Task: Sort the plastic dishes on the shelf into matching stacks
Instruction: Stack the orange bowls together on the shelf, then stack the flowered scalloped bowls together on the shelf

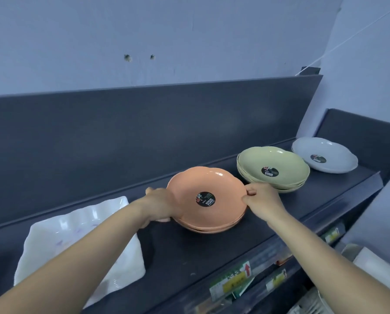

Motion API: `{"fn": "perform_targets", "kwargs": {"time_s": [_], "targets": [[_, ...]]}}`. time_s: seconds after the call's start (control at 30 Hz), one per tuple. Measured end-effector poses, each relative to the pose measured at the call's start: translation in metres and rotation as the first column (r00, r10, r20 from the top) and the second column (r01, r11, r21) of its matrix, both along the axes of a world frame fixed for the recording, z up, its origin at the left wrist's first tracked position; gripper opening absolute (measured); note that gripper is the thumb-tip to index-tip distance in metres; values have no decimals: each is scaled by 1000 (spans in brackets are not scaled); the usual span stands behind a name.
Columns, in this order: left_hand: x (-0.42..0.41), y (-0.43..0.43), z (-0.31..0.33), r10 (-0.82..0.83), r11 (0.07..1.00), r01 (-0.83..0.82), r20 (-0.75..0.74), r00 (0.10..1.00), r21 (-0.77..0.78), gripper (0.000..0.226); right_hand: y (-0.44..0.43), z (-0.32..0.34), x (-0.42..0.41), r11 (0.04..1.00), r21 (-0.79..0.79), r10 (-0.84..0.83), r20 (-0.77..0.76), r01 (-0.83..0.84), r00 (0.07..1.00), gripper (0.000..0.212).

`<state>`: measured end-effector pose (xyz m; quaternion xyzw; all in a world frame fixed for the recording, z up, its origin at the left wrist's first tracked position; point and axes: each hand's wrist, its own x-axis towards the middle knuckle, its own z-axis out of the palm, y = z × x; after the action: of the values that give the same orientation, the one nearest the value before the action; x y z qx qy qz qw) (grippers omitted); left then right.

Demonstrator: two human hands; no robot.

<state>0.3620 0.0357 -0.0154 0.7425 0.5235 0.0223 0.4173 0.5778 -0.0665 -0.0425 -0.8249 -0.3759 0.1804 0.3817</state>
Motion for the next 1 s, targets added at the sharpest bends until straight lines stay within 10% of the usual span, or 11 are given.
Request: {"fn": "perform_targets", "kwargs": {"time_s": [0.43,1.0], "targets": [[-49,-51,36,190,839,-49,-207,960,542,37,0,48,-6,919,94,339,303,-383,890,39],[-364,-210,58,854,405,-430,-166,494,807,66,21,108,-263,381,-70,816,493,-922,300,46]]}}
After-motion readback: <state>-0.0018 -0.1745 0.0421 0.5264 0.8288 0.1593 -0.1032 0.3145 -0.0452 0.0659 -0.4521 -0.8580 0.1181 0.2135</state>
